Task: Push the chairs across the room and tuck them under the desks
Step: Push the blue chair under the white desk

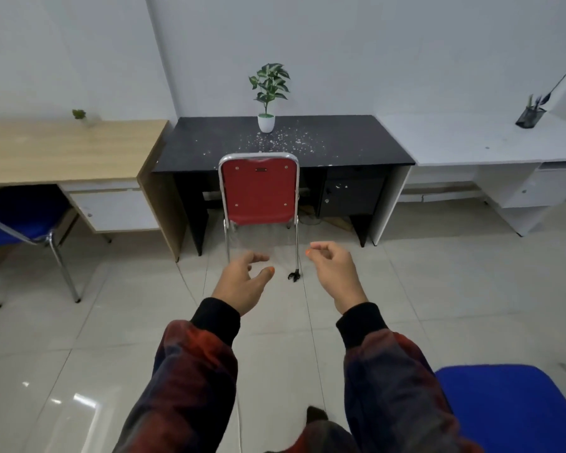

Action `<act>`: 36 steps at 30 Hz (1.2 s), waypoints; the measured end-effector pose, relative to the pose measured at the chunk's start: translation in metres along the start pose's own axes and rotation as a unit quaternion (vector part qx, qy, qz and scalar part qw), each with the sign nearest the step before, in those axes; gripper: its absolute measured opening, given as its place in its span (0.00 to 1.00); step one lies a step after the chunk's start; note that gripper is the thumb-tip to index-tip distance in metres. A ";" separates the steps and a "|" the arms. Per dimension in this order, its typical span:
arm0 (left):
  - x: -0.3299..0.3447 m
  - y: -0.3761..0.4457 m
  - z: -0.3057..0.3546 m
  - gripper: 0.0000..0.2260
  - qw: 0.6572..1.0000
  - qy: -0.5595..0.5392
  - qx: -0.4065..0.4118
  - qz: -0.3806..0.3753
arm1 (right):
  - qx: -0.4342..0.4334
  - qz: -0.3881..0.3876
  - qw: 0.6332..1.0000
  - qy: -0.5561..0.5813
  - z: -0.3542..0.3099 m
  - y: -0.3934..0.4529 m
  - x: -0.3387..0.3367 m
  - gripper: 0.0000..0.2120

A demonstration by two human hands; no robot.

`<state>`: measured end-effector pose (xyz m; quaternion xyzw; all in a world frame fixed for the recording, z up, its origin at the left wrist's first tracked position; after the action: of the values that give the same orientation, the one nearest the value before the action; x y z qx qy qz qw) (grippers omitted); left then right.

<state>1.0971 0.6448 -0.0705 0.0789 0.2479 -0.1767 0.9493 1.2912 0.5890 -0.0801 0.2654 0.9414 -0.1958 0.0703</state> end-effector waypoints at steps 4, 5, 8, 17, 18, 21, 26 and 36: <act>-0.013 -0.057 -0.024 0.10 0.999 -0.014 -0.034 0.014 | 0.016 -0.055 0.997 -0.058 0.034 -0.061 0.028 0.12; -0.011 -0.068 -0.026 0.10 0.999 -0.020 -0.037 0.008 | 0.018 -0.059 0.996 -0.060 0.041 -0.074 0.026 0.13; -0.002 -0.098 -0.020 0.10 0.999 -0.019 -0.030 -0.019 | 0.025 -0.028 0.998 -0.056 0.054 -0.103 0.006 0.09; -0.008 -0.152 0.009 0.11 1.000 -0.009 -0.009 0.001 | 0.001 -0.013 0.999 -0.045 0.055 -0.159 -0.025 0.12; -0.007 -0.159 0.014 0.11 1.000 -0.006 -0.003 0.006 | -0.002 -0.014 0.999 -0.045 0.057 -0.166 -0.030 0.12; 0.007 -0.181 0.027 0.12 1.000 -0.001 0.003 0.015 | -0.011 -0.027 0.998 -0.051 0.066 -0.190 -0.049 0.12; 0.065 -0.230 0.054 0.12 1.000 -0.011 0.008 -0.004 | 0.004 -0.019 0.998 -0.055 0.109 -0.230 -0.115 0.13; 0.171 -0.365 0.087 0.11 0.996 0.037 0.011 -0.082 | 0.054 0.004 0.998 -0.010 0.213 -0.322 -0.222 0.10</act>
<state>1.1385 0.2359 -0.1032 0.0754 0.2869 -0.2539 0.9206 1.3164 0.1462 -0.1153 0.2707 0.9275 -0.2492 0.0660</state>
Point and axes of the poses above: each hand's wrist, its own y-axis towards the middle knuckle, its own x-axis out of the palm, z = x × y, the point moved 10 cm from there along y, towards the middle knuckle, and after that the axes turned 9 degrees about x, right-handed, at the moved point
